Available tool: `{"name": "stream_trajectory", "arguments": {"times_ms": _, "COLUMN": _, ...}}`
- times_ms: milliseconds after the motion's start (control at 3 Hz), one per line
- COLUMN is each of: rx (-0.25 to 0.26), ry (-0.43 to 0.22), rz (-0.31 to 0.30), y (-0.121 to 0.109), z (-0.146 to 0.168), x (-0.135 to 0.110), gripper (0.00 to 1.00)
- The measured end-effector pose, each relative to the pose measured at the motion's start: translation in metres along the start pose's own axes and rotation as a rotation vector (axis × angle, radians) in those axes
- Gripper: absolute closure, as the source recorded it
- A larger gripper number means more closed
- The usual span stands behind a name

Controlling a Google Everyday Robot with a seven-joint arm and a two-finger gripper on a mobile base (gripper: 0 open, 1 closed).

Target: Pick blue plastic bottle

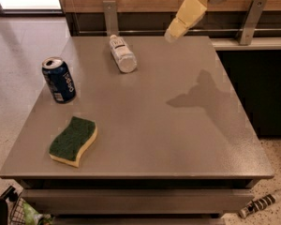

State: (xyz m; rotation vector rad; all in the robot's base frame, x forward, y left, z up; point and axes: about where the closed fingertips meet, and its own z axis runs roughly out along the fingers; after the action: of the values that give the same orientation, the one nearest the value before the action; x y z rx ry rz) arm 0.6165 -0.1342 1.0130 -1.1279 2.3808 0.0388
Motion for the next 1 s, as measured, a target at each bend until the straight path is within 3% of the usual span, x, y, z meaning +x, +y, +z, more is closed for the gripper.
{"name": "stream_trajectory", "arguments": {"times_ms": 333, "rx": -0.016, "ry": -0.069, "rz": 0.172, "y": -0.009, "z": 0.030, "x": -0.043, "gripper": 0.00}}
{"name": "stream_trajectory", "arguments": {"times_ms": 1000, "rx": -0.023, "ry": -0.125, "rz": 0.336, "y": 0.004, "z": 0.070, "x": -0.085, "gripper": 0.00}}
